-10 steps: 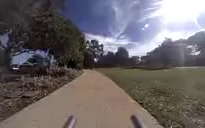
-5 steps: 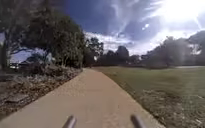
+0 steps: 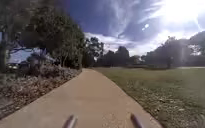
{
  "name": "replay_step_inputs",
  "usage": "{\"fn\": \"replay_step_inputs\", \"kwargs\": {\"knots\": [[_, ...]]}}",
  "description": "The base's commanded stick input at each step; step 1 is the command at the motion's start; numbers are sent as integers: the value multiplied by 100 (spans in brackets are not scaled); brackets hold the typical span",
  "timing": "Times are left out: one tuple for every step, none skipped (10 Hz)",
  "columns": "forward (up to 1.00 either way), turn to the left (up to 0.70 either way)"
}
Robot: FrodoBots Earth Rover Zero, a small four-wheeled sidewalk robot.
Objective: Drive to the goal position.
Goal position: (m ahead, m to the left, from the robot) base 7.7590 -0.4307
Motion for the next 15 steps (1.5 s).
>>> {"fn": "replay_step_inputs", "kwargs": {"knots": [[100,0],[100,0],[100,0],[100,0],[100,0],[100,0],[100,0],[100,0],[100,0],[100,23],[100,27],[100,0],[100,0],[100,0],[100,0]]}}
